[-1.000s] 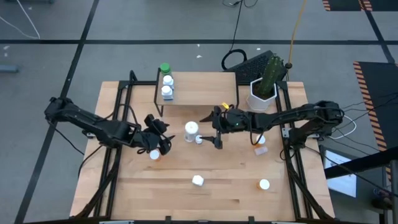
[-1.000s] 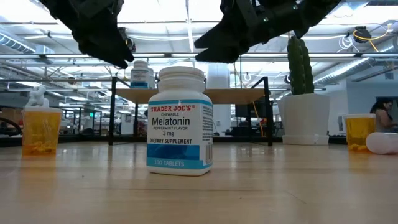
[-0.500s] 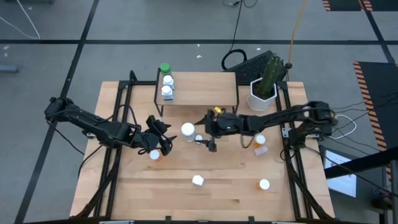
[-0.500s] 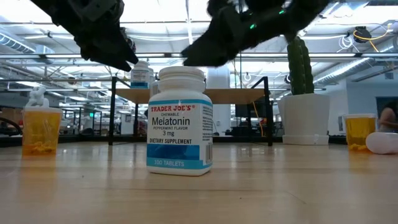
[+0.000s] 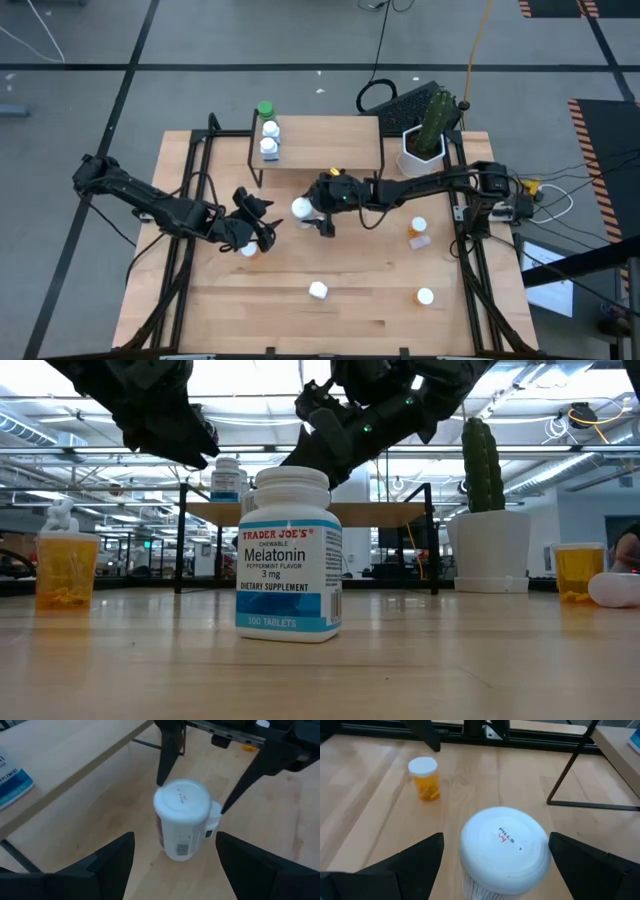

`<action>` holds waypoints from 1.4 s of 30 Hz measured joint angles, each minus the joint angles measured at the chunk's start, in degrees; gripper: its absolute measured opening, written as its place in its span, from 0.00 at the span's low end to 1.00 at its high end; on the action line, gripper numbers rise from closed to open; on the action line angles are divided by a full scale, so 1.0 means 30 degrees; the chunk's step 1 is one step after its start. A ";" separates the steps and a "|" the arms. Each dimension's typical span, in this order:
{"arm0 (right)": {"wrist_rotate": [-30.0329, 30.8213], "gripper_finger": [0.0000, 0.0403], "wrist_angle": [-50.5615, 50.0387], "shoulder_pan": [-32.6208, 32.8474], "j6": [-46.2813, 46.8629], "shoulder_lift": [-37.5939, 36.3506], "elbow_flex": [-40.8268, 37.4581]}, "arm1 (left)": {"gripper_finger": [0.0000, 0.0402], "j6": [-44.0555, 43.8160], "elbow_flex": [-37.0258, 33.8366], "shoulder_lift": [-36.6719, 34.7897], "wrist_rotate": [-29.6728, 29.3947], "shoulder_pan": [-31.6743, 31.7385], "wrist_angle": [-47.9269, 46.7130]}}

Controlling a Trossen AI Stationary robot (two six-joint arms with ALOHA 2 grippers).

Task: Pick and place medicine bottles onto shelf by color
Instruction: Put the bottom left white medicine bottle on the shelf

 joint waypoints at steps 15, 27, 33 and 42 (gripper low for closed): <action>-0.0616 0.89 0.0879 -0.0514 0.0585 0.1234 -0.0027 | 0.70 0.0093 0.0000 0.0000 -0.0171 0.0196 0.0023; -0.0477 0.67 0.1632 -0.0193 -0.1820 0.1626 -0.0022 | 0.70 -0.1164 0.0000 0.0000 -0.0123 0.0068 0.0045; 0.1694 0.61 0.1506 0.1542 -0.5247 0.1052 -0.0022 | 0.70 -0.2864 0.0000 -0.0029 0.1307 -0.1020 0.0001; 1.0781 0.61 0.1964 0.6168 -1.3427 0.0279 -0.0016 | 0.70 -0.6116 0.0000 -0.0218 -0.0528 -0.4354 0.0786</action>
